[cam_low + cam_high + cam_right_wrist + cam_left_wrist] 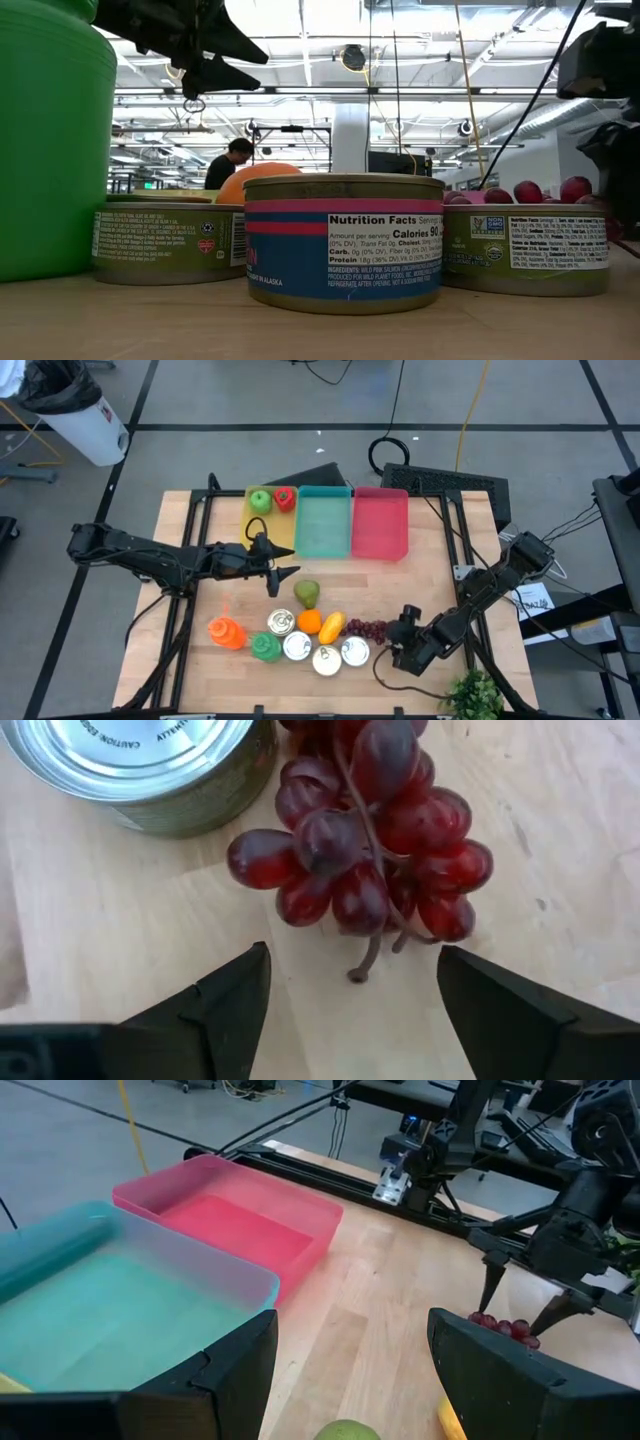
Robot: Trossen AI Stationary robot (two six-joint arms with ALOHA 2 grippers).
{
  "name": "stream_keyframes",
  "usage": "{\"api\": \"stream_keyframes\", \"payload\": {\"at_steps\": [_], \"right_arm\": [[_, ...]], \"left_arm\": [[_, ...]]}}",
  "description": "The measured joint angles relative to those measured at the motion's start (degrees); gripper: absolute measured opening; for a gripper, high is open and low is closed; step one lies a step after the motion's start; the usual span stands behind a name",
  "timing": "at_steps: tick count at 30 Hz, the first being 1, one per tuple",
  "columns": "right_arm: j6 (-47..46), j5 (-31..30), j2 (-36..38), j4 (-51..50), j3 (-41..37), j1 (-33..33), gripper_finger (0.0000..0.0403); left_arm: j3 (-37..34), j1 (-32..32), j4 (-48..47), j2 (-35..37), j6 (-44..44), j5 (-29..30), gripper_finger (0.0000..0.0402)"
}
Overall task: Pick & Place Food Item
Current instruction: Put the red grapes into the yellow bin
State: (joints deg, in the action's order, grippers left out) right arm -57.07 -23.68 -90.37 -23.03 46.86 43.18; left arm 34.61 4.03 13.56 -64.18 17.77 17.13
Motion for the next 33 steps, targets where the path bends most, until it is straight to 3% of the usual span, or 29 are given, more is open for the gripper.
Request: {"api": "stream_keyframes", "payload": {"at_steps": [14, 28, 33], "right_arm": [[-2.1, -0.5, 0.0, 2.4, -4.8, -2.3, 0.0182], [7.5, -0.4, 0.0, 4.9, -5.0, -2.3, 0.0011], [7.9, -0.4, 2.3, 2.9, -5.1, -2.3, 0.0010]], "left_arm": [[0.0, 0.0, 0.0, 0.0, 0.0, 1.5, 0.0267], [0.0, 0.0, 0.0, 0.0, 0.0, 1.5, 0.0267], [0.0, 0.0, 0.0, 0.0, 0.0, 1.5, 0.0267]]}}
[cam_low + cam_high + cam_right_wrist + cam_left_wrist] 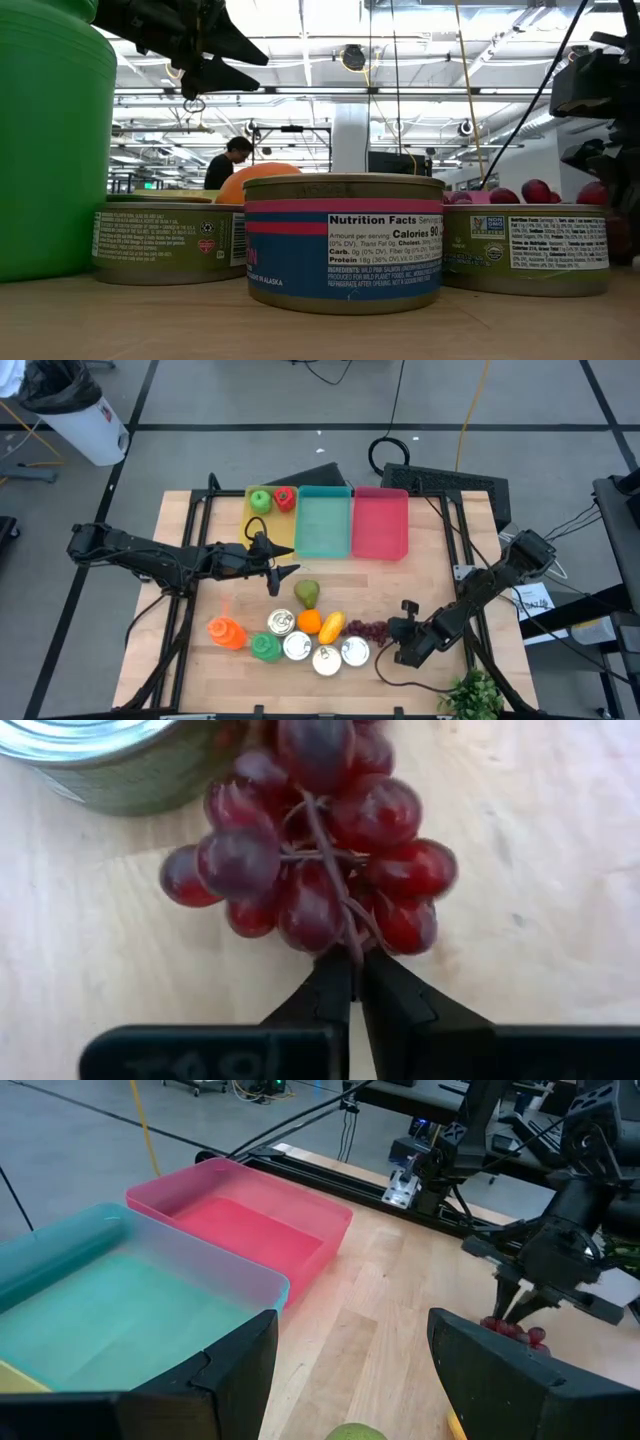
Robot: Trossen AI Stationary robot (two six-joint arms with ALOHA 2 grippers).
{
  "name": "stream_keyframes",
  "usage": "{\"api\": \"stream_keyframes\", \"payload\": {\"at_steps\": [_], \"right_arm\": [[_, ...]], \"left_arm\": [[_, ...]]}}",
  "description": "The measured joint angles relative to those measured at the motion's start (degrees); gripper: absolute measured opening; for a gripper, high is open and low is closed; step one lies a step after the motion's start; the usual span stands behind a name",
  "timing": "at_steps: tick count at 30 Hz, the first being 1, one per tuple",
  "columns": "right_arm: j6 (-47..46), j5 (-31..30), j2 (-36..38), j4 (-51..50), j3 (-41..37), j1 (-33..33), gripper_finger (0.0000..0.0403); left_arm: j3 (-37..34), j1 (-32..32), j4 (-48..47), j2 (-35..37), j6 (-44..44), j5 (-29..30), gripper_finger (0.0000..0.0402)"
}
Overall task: Pick & Place Food Item
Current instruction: Put the red grapes into the yellow bin
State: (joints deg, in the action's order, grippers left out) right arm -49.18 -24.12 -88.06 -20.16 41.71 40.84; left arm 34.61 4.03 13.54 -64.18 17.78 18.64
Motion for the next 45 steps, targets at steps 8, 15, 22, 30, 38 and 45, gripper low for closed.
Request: {"api": "stream_keyframes", "payload": {"at_steps": [8, 15, 22, 30, 38, 45], "right_arm": [[1.0, -11.0, 11.7, -5.4, 0.0, 2.3, 0.0003], [8.0, -25.0, 19.8, -4.9, 0.0, 4.4, 0.0002], [17.0, -38.0, 21.7, -3.9, -0.1, 4.4, 0.0001], [28.2, -44.8, 22.0, -3.6, -1.3, 3.7, 0.0001], [43.2, -40.7, 22.2, 2.1, -1.3, -1.1, 0.0001], [65.1, -20.1, 22.1, 14.8, -1.4, -6.6, 0.0000]], "left_arm": [[0.0, 0.0, 0.3, 0.0, -0.7, 0.0, 0.0267], [0.0, 0.0, 4.3, 0.0, -1.0, 0.0, 0.0267], [0.0, -1.1, 7.3, 0.0, -1.1, 0.2, 0.0267], [0.1, -3.4, 13.2, -3.8, -1.1, 1.0, 0.0267], [2.1, -6.5, 26.0, -14.6, -2.9, -5.7, 0.0267], [7.8, -6.7, 26.8, -22.8, -4.3, -13.2, 0.0267]]}}
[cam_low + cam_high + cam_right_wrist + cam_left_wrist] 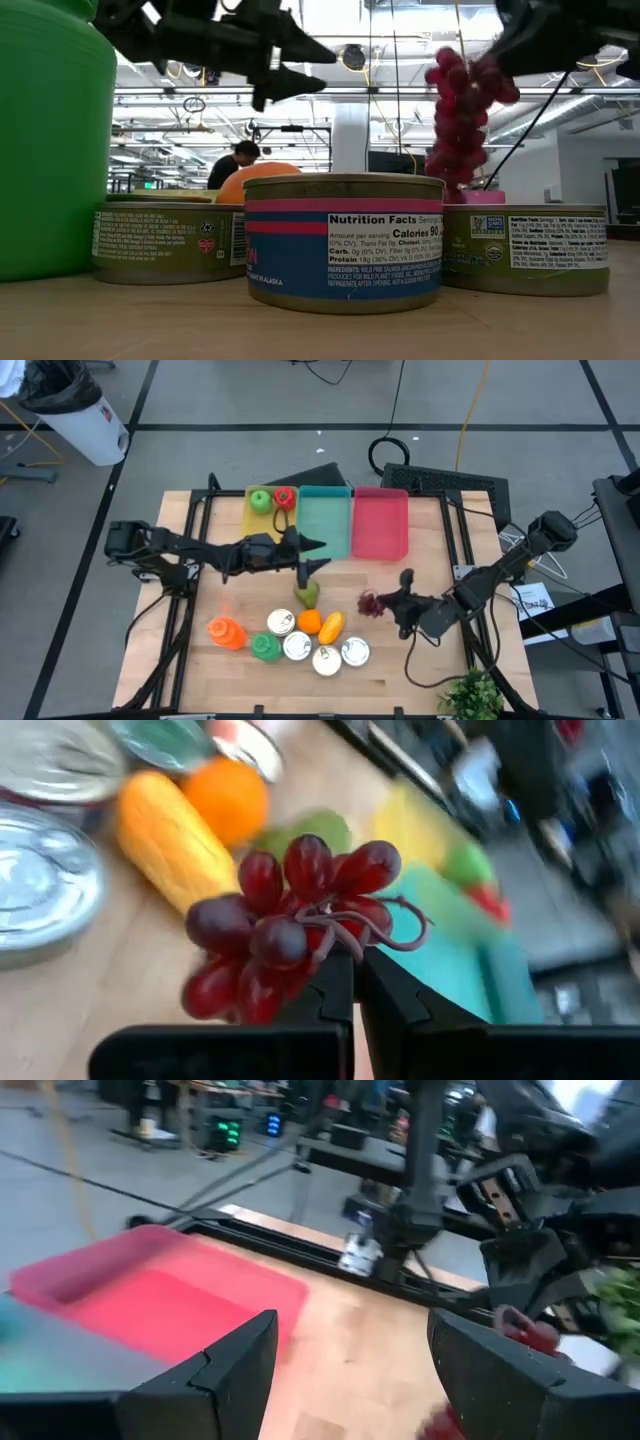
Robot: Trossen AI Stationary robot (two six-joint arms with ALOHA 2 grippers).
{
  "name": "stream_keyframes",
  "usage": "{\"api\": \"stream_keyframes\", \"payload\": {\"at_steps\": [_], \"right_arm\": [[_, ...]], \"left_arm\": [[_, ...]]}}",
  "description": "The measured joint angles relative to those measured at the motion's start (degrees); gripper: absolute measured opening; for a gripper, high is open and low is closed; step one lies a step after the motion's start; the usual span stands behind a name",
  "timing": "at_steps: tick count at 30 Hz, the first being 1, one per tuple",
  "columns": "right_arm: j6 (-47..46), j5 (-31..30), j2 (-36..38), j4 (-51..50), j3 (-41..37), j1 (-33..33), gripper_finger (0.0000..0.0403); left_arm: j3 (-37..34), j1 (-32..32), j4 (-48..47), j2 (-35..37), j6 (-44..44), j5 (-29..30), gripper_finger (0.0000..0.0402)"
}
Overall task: Pick & Place Food Item
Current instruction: Put the red grapes into the yellow bin
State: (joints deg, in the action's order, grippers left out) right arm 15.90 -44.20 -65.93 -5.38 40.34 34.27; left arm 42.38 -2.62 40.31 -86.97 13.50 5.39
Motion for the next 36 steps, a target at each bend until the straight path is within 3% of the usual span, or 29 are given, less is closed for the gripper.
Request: {"api": "stream_keyframes", "payload": {"at_steps": [6, 10, 17, 21, 29, 36], "right_arm": [[21.4, 11.0, 0.0, 7.1, 0.0, -2.5, 0.0000], [23.8, 10.9, 0.0, 8.8, 0.0, -2.4, 0.0000], [27.6, 9.8, -1.1, 16.1, 0.0, -3.6, 0.0000], [30.1, 9.8, -3.8, 18.4, 0.0, -4.8, 0.0000], [32.8, 9.9, -7.0, 19.0, 0.0, -6.4, 0.0000], [33.2, 12.4, -7.1, 20.9, 0.0, -6.6, 0.0000]], "left_arm": [[6.4, 0.4, -0.1, -3.8, -0.2, -10.1, 0.0267], [7.8, 2.3, -0.9, -3.8, 2.1, -14.4, 0.0267], [7.8, 5.5, -0.7, -4.3, 1.2, -13.4, 0.0267], [8.1, 5.7, -2.0, -4.5, 5.4, -12.9, 0.0267], [16.4, 5.9, -21.8, -4.7, 6.1, -12.8, 0.0267], [17.2, 7.6, -23.8, -5.2, 4.9, -10.3, 0.0266]]}}
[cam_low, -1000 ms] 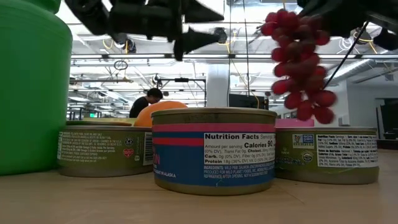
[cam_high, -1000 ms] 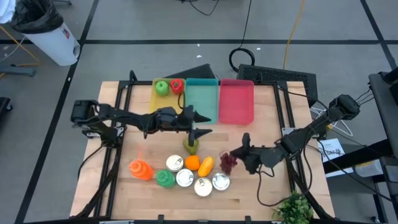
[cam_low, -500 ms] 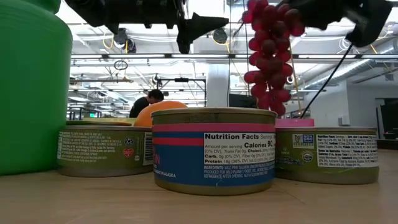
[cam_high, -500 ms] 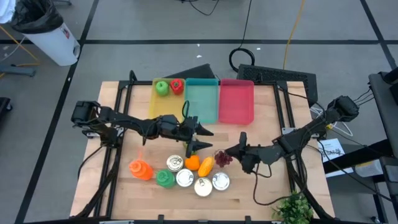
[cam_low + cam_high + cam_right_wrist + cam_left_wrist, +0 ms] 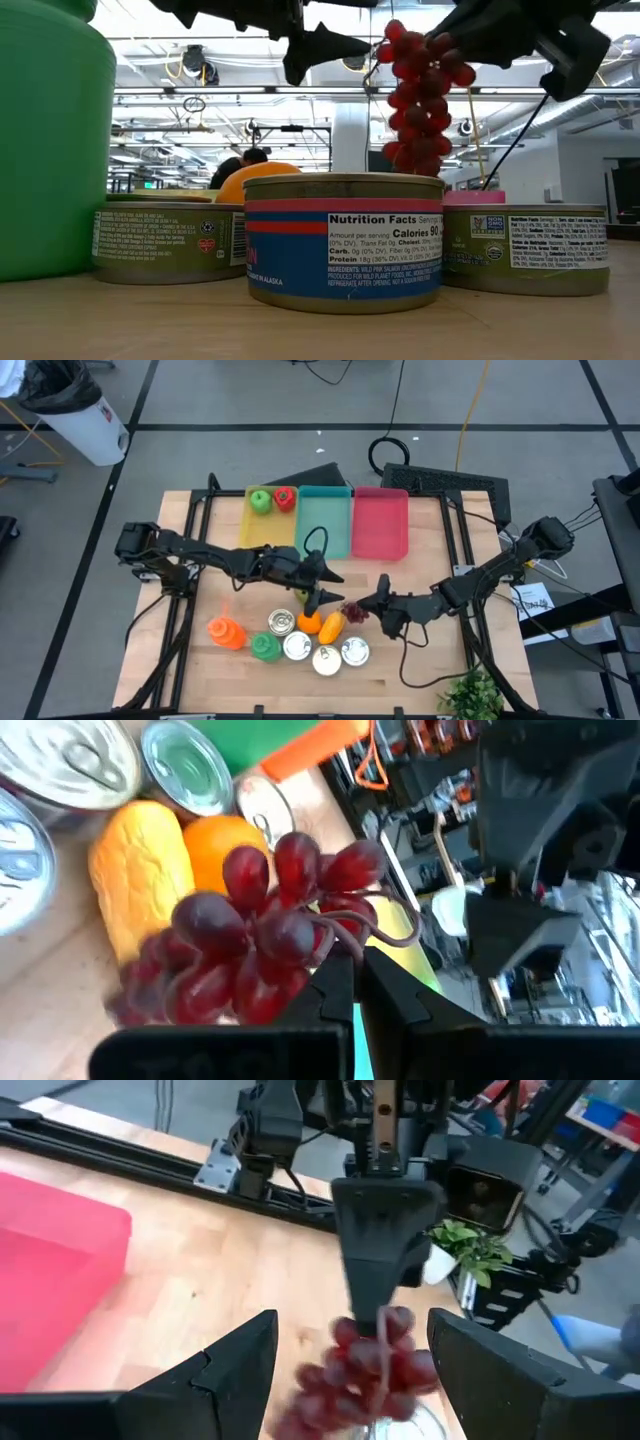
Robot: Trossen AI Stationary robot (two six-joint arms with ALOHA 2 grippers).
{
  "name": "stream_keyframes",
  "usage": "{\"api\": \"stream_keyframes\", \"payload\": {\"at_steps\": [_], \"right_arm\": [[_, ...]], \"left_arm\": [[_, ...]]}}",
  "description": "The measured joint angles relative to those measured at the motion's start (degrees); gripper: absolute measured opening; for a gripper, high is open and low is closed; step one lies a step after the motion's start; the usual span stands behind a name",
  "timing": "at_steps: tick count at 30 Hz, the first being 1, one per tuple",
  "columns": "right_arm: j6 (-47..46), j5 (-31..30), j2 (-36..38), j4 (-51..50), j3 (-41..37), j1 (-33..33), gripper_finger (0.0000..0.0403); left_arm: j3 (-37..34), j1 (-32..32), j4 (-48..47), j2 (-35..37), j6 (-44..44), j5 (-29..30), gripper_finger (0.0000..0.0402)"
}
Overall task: Pick & Place Food Item
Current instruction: Put the red grapes into the yellow bin
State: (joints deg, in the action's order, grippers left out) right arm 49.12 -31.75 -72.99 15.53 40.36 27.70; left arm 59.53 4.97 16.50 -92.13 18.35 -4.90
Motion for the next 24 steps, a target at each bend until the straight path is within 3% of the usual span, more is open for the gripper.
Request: {"api": "stream_keyframes", "payload": {"at_steps": [24], "right_arm": [[-0.3, 0.5, 0.0, 0.9, 0.0, -1.0, 0.0000]], "left_arm": [[6.4, 0.7, -2.1, -8.1, -0.1, -6.3, 0.0266]]}}
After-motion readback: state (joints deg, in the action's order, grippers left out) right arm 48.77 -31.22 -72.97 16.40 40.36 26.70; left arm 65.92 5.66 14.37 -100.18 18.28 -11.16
